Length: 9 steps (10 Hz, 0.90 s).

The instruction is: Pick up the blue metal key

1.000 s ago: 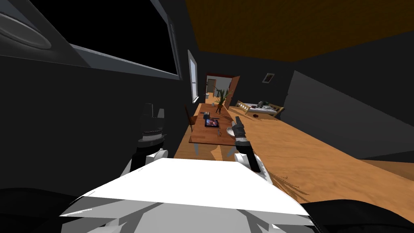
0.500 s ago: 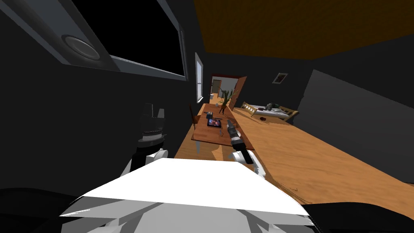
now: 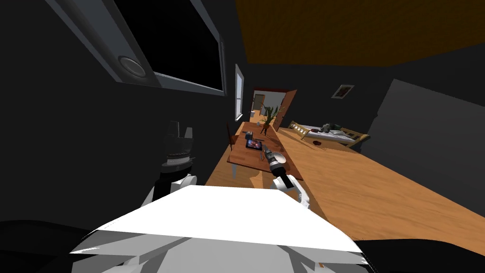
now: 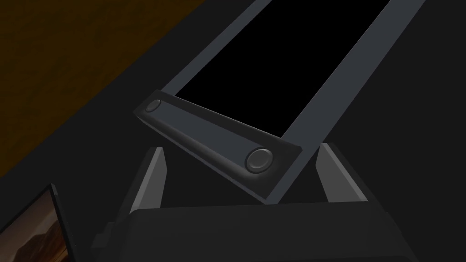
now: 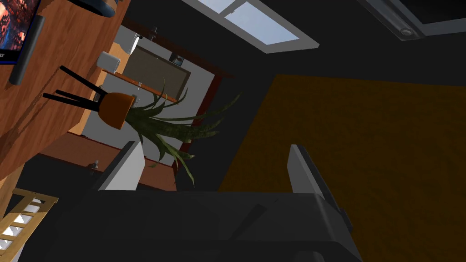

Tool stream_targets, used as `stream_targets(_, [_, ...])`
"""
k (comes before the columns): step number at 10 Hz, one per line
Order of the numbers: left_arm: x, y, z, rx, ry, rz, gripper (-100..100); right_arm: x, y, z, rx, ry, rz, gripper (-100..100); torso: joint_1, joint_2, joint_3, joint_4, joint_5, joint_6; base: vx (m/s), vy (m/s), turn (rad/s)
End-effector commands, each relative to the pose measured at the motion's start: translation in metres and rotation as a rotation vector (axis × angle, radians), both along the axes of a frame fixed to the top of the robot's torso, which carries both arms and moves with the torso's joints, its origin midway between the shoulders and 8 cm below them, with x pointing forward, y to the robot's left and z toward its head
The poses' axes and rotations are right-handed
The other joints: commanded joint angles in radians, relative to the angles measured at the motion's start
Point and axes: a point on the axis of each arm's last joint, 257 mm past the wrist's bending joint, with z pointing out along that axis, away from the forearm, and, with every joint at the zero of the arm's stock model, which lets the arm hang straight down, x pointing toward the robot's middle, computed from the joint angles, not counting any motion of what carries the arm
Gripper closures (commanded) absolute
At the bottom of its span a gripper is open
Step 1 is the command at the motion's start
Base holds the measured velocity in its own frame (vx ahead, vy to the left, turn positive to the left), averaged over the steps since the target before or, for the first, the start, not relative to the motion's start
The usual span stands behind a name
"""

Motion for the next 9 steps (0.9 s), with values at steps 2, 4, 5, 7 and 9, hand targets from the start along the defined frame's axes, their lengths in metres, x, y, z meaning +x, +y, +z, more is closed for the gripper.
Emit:
stream_targets(2, [0.0,0.0,0.0,0.0,0.0,0.0,0,0.006,-0.007,-0.029,-0.038,0.063,-0.001,-100,0.0,0.0,0.0,0.0,0.0,-0.001,-0.007,0.005,0.12])
stream_targets(4, [0.0,0.0,0.0,0.0,0.0,0.0,0,0.008,-0.016,-0.07,-0.1,0.161,-0.001,-100,0.0,-0.001,0.0,0.0,0.0,-0.001,-0.005,0.012,0.287])
stream_targets(5, [0.0,0.0,0.0,0.0,0.0,0.0,0,0.008,-0.021,-0.079,-0.104,0.178,-0.009,-100,0.001,-0.001,0.0,0.0,0.0,-0.001,0.0,0.005,0.081])
stream_targets(7, [0.0,0.0,0.0,0.0,0.0,0.0,0,0.003,-0.036,-0.123,-0.165,0.284,-0.017,-100,0.001,-0.001,0.0,0.0,0.0,-0.001,0.001,0.016,0.239])
stream_targets(9, [0.0,0.0,0.0,0.0,0.0,0.0,0,-0.002,-0.048,-0.148,-0.198,0.345,-0.027,-100,0.001,-0.001,0.0,0.0,0.0,0.0,0.005,0.013,0.136])
